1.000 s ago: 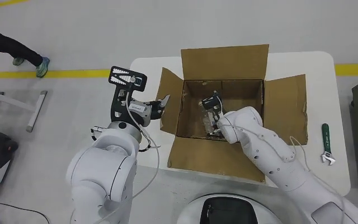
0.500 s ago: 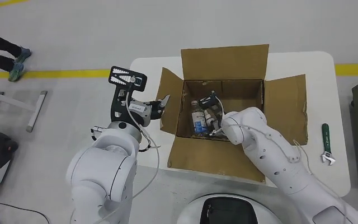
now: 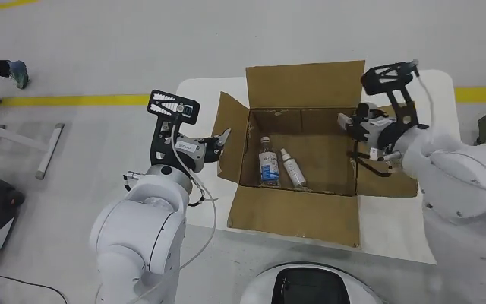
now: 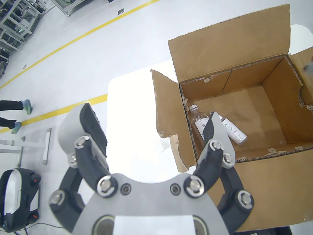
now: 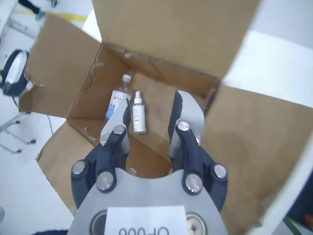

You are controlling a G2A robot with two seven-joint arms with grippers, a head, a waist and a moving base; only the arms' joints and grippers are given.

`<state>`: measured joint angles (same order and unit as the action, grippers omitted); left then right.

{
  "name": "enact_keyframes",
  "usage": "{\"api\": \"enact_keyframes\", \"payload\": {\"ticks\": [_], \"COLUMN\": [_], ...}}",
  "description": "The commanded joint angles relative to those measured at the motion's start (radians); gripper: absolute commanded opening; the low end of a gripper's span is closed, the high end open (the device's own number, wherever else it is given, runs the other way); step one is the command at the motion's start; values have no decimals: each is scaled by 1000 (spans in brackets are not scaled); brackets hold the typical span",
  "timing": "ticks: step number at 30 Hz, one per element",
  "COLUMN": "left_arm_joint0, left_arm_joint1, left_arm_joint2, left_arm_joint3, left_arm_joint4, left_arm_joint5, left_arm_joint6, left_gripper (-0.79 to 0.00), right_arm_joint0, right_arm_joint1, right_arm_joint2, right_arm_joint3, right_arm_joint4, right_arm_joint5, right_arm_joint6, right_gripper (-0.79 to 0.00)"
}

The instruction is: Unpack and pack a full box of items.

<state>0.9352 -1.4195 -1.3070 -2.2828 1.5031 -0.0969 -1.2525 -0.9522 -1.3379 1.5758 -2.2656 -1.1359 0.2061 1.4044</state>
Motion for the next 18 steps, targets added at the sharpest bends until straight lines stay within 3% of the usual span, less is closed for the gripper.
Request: {"api": "enact_keyframes", "payload": {"ticks": [1,6,10,18], "left_arm_joint0": [0,0,0,0], "left_arm_joint1": [0,0,0,0], "left_arm_joint2": [0,0,0,0], "left_arm_joint3": [0,0,0,0], "left_arm_joint4": [0,0,0,0], "left_arm_joint5": [0,0,0,0], "left_arm_joint6": [0,0,0,0], "left_gripper": [0,0,0,0], "right_arm_joint0": [-14,-43,-129,-323], "right_arm_joint1": [7,32,43,52], "right_arm_joint2": [131,378,513,555], "right_arm_joint3": [-80,-84,-84,-5], "right_arm_joint4": [3,-57,-114,-143], "right_arm_joint5": [-6,-125,-146,-223], "right_arm_joint6": [7,14,80,131], "right_gripper": [-785,-785,-785,-785]}}
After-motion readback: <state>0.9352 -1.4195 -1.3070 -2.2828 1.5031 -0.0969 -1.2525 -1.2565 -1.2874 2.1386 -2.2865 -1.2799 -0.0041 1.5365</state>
